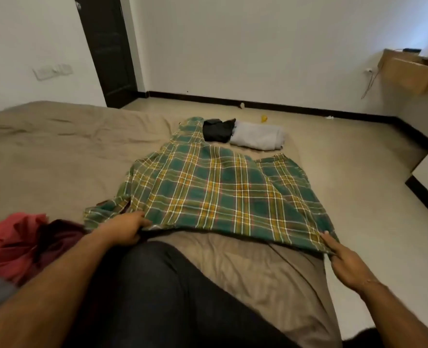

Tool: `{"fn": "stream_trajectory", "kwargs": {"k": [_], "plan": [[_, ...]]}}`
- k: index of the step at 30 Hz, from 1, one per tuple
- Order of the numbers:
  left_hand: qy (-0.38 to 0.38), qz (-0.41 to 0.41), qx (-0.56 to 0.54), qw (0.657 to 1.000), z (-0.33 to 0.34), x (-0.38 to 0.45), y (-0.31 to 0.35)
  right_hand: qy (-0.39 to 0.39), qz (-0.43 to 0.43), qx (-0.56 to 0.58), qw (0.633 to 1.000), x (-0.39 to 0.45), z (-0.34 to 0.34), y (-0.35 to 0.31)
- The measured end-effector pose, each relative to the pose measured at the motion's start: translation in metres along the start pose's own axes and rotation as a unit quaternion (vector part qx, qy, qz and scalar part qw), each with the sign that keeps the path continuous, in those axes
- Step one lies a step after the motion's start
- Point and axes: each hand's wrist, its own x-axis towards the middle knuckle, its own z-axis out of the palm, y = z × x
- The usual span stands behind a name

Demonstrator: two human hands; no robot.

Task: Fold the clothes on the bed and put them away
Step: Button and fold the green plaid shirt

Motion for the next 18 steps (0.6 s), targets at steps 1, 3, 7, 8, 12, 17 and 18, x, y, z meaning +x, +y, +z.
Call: {"fn": "stream_trajectory", "kwargs": {"k": [1, 3, 7, 8, 12, 17, 18], "plan": [[-0.015, -0.003, 0.007, 1.0, -0.004, 0.0, -0.001, -0.013, -0.002, -0.018, 1.0, -0.001, -0.004, -0.001], [-0.046, -0.017, 0.014, 0.999, -0.016, 0.0, 0.0, -0.057, -0.013, -0.077, 0.995, -0.002, -0.016, -0.013], [-0.184, -0.043, -0.031, 0.981, -0.053, 0.003, -0.014, -0.146, -0.024, -0.13, 0.98, -0.003, -0.042, -0.047], [-0.199, -0.055, -0.041, 0.978, -0.069, 0.008, -0.016, -0.15, -0.017, -0.129, 0.98, -0.006, -0.045, -0.052], [-0.076, -0.074, -0.019, 0.994, -0.155, 0.015, -0.01, -0.085, -0.015, -0.122, 0.989, -0.005, -0.047, -0.088], [0.115, -0.012, -0.076, 0.99, -0.142, 0.043, 0.051, -0.077, -0.076, -0.09, 0.99, 0.003, -0.012, -0.159], [0.134, -0.004, -0.098, 0.986, -0.122, 0.054, 0.066, -0.077, -0.103, -0.086, 0.988, 0.008, 0.002, -0.174]]}}
